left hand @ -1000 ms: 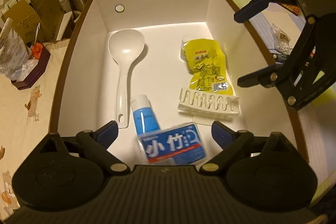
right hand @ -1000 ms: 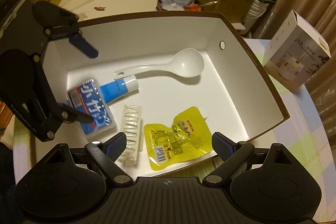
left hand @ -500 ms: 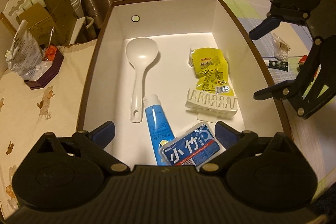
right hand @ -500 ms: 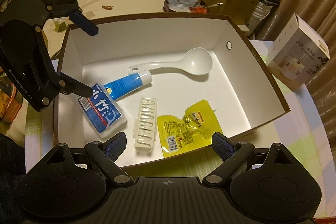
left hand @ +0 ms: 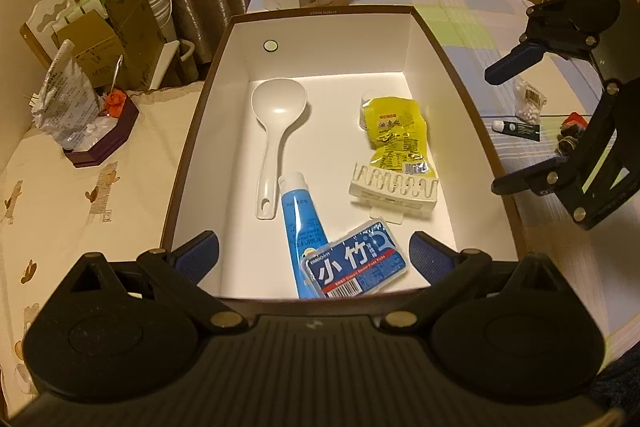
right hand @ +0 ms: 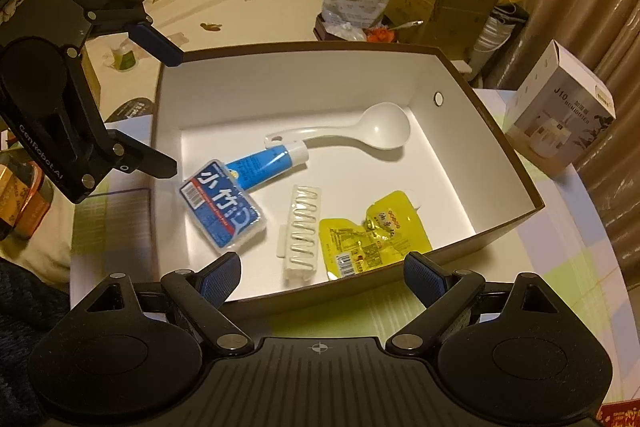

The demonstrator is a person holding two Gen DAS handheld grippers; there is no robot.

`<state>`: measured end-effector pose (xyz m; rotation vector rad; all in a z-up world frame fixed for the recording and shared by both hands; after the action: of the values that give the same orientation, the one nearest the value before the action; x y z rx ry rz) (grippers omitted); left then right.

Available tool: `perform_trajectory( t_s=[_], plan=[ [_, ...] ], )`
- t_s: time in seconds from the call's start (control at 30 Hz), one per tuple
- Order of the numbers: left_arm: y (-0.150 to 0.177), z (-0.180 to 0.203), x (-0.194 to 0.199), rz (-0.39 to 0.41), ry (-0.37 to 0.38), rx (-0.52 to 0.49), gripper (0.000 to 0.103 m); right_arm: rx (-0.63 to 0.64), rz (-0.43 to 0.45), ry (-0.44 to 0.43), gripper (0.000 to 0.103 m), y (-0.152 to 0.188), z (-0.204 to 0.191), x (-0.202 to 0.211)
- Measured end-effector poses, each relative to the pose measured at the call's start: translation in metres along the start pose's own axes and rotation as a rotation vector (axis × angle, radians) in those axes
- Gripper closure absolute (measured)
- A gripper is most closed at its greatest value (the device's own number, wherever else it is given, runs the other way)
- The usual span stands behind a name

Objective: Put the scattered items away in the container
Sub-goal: 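Withdraw both tools from the box toward the hair tie and red packet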

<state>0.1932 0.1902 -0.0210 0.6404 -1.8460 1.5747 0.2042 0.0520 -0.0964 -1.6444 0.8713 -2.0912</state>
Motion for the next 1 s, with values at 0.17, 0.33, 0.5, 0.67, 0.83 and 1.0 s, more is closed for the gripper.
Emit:
perform_trajectory(
  t_s=[0.17,0.33,0.5,0.67,0.83,1.0],
  plan=[
    [0.005,0.010,0.014,0.009,-0.012,-0.002,0.003,0.009,0.017,-0.003,0.010,0.006,-0.012,0.014],
    [0.013,0.022,0.031,0.014,-0.025,-0.001,0.003,0.016,0.039,-0.008,0.010,0.013,-0.023,0.030],
    [0.021,0.039,0.044,0.016,-0.031,-0.001,0.003,0.025,0.057,-0.017,0.010,0.024,-0.033,0.048],
    [0.027,0.056,0.057,0.019,-0.036,0.006,0.003,0.025,0.072,-0.015,0.010,0.036,-0.039,0.065],
    [0.034,0.073,0.071,0.026,-0.047,0.006,0.003,0.022,0.090,-0.016,0.010,0.047,-0.045,0.082],
    [0.039,0.089,0.083,0.032,-0.064,0.019,0.003,0.017,0.113,-0.024,0.010,0.057,-0.048,0.096]
  ],
)
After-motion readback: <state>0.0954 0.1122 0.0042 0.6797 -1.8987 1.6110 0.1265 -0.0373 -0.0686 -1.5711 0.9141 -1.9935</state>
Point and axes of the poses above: each gripper's, at about its wrist camera, not at the fingertips, and x roughly against the way its jaws point, z to its right, y to its underside, the point moved 1 cm from there along -x, roughly the way its jaws point, and after that the axes turned 9 degrees about z, right-handed, at the moved point
